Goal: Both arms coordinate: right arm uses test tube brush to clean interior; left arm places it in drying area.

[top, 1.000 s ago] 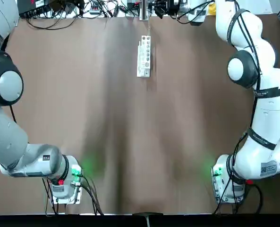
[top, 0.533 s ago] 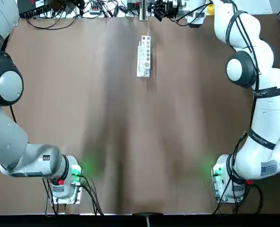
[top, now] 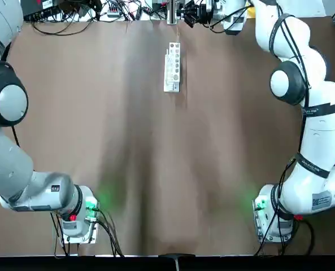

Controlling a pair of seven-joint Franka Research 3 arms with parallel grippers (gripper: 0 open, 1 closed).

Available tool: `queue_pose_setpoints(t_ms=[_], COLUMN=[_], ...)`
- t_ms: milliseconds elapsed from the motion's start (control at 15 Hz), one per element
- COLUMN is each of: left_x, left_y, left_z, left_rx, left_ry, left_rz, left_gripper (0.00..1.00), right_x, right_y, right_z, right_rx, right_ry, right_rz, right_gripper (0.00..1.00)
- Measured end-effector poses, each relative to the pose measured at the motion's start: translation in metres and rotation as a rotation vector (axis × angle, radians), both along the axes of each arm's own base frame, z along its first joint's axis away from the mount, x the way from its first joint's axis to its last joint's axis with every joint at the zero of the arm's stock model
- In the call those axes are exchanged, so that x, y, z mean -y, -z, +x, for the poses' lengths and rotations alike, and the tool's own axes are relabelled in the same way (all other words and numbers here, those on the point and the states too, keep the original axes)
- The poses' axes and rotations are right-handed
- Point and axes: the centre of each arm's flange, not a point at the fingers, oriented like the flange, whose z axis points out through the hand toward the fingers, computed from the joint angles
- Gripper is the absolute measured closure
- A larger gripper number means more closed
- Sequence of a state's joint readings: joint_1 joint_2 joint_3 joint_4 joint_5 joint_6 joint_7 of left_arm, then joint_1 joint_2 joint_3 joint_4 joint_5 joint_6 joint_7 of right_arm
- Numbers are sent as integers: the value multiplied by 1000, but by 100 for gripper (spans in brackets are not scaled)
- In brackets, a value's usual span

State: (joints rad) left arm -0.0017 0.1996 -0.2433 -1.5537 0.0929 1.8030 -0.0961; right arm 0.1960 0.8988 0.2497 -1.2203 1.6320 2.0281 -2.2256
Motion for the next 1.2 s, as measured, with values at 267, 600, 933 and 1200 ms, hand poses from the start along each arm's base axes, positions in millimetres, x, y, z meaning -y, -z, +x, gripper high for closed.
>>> queue_pose_setpoints(t_ms=[267, 600, 933, 1200], left_x=[2, 3, 4, 5], left_y=[2, 3, 5, 7], left_z=[-1, -1, -2, -2], left_rx=[-4, -7, -10, -14], left_ry=[3, 5, 7, 8], left_rz=[1, 1, 2, 3], left_gripper=[0, 0, 0, 0], right_x=[2, 5, 6, 6], right_y=[8, 23, 28, 35], right_z=[0, 0, 0, 0], right_rx=[22, 28, 24, 14], right_ry=[3, 8, 13, 14], right_rz=[-7, -12, -8, -8], right_gripper=[98, 98, 98, 98])
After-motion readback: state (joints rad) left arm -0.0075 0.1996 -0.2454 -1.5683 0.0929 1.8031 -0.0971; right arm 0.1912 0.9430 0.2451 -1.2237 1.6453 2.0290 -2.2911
